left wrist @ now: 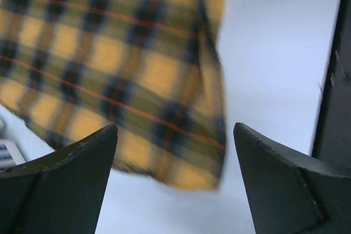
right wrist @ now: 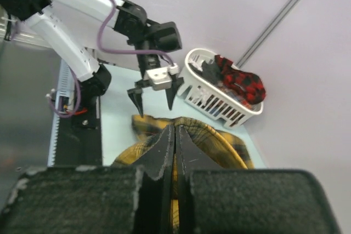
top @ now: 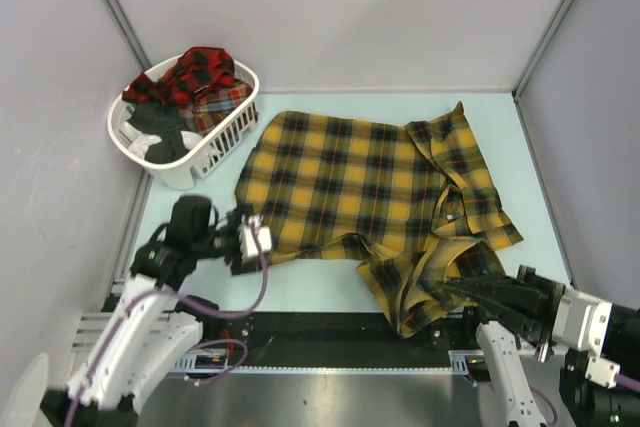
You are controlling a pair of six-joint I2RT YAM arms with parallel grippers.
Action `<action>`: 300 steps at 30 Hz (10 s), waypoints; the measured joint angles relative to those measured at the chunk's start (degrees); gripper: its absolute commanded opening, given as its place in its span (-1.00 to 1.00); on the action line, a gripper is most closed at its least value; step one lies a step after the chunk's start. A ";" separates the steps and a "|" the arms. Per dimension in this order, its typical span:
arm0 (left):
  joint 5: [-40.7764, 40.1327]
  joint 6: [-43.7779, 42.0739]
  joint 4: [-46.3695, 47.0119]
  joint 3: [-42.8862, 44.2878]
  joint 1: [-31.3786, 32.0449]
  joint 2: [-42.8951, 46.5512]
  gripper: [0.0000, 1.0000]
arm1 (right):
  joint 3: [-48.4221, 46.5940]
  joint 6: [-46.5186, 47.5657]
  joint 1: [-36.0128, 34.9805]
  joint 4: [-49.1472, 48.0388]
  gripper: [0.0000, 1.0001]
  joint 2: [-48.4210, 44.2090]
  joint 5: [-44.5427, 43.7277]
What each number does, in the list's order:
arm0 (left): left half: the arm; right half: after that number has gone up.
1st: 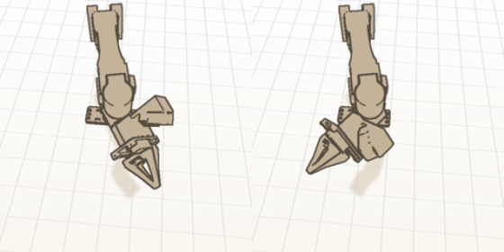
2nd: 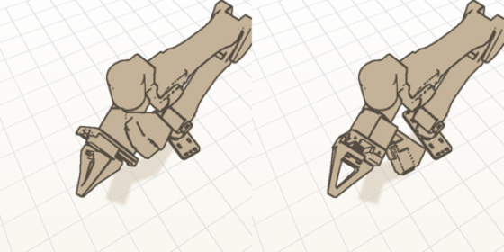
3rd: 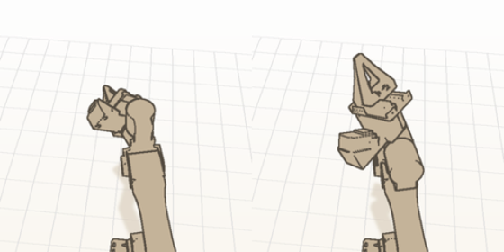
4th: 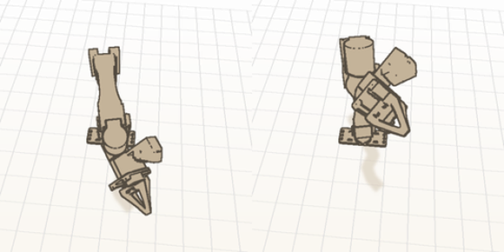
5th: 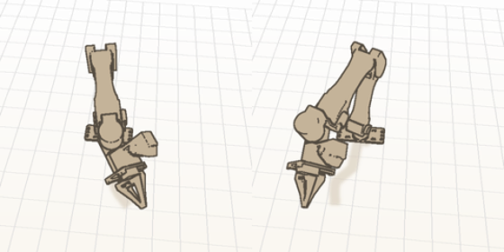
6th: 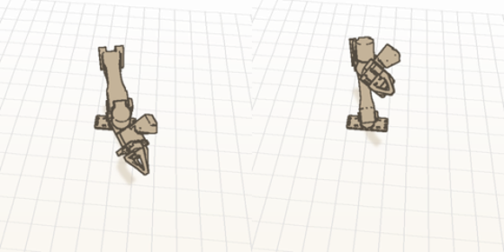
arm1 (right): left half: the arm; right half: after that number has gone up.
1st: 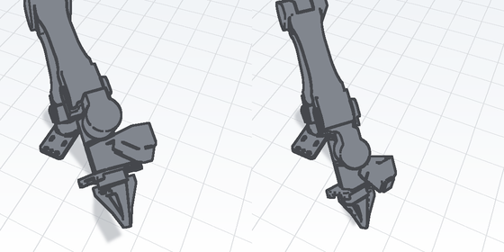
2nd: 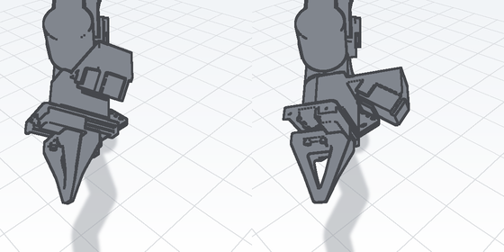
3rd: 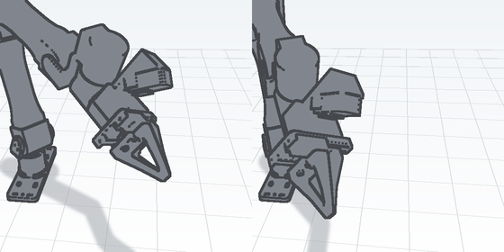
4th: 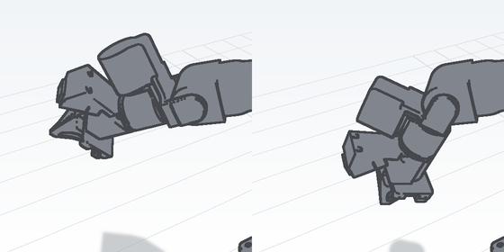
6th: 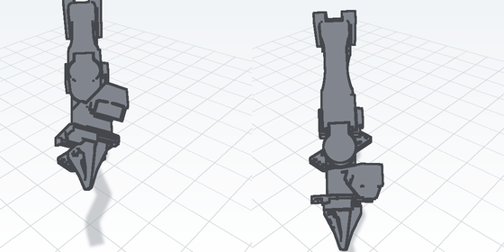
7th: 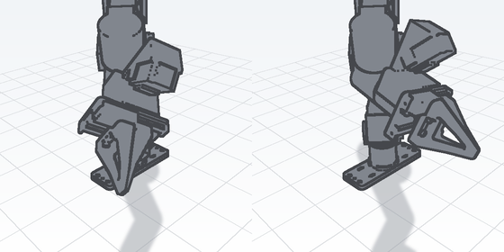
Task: Fold and stack the long sleeve shirts
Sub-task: Flatten the shirt out, then fold the shirt
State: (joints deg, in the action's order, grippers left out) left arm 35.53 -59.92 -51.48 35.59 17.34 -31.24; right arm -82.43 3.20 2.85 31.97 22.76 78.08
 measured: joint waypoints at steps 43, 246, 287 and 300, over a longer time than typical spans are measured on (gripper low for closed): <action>-4.07 18.40 26.10 4.72 42.66 -26.93 0.95 | 24.70 13.75 -24.13 -7.02 -1.00 15.69 -29.09; -19.19 15.78 16.94 97.88 -2.38 -105.72 0.86 | -42.93 23.74 12.87 7.56 0.07 117.85 -66.62; 2.34 11.45 20.65 5.31 29.55 -38.01 0.82 | 34.53 68.63 -7.63 45.94 0.76 36.79 -45.18; -4.33 13.35 34.58 3.41 44.65 -49.68 0.02 | 33.00 59.41 -8.13 42.29 0.99 35.74 -44.52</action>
State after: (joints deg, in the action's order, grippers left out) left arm 31.20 -46.57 -16.91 39.00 62.00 -80.93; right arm -49.43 62.61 -5.28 74.26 58.50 33.56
